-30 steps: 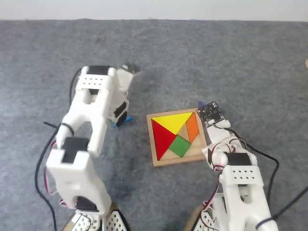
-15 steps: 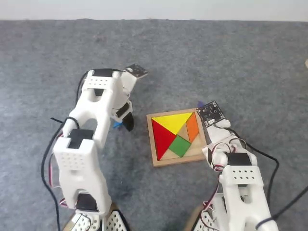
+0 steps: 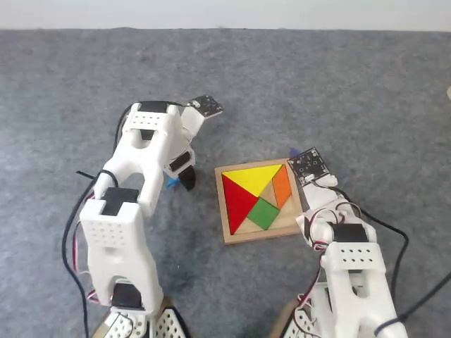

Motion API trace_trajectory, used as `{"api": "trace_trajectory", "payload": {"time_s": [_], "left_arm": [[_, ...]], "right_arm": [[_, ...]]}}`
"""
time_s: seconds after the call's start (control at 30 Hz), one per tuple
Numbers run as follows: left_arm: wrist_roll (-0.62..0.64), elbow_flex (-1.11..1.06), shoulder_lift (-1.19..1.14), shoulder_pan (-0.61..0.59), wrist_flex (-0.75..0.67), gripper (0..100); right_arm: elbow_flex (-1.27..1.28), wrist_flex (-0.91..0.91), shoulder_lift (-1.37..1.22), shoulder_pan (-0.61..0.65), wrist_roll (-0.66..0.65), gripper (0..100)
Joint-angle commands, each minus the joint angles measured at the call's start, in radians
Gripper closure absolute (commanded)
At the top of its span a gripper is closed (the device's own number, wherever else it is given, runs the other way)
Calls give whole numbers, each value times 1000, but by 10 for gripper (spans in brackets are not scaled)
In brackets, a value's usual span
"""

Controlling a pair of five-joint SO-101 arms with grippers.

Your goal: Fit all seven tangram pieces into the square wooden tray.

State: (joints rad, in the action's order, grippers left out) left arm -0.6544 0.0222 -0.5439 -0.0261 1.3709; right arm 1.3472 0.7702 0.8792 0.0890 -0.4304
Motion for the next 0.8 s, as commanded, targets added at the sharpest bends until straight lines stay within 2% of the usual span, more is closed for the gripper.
{"api": "trace_trajectory", "payload": {"time_s": [0.0, 0.43, 0.63, 0.77], "left_arm": [[-3, 30, 3, -12, 80, 835], [192, 38, 34, 63, 152, 868], [201, 35, 258, 115, 270, 868], [206, -19, 456, 230, 325, 868]], "right_arm": [[-6, -22, 4, -5, 12, 809], [-6, -22, 4, -5, 12, 809], [-6, -24, 7, -7, 12, 809], [-6, -24, 12, -12, 14, 809]]}}
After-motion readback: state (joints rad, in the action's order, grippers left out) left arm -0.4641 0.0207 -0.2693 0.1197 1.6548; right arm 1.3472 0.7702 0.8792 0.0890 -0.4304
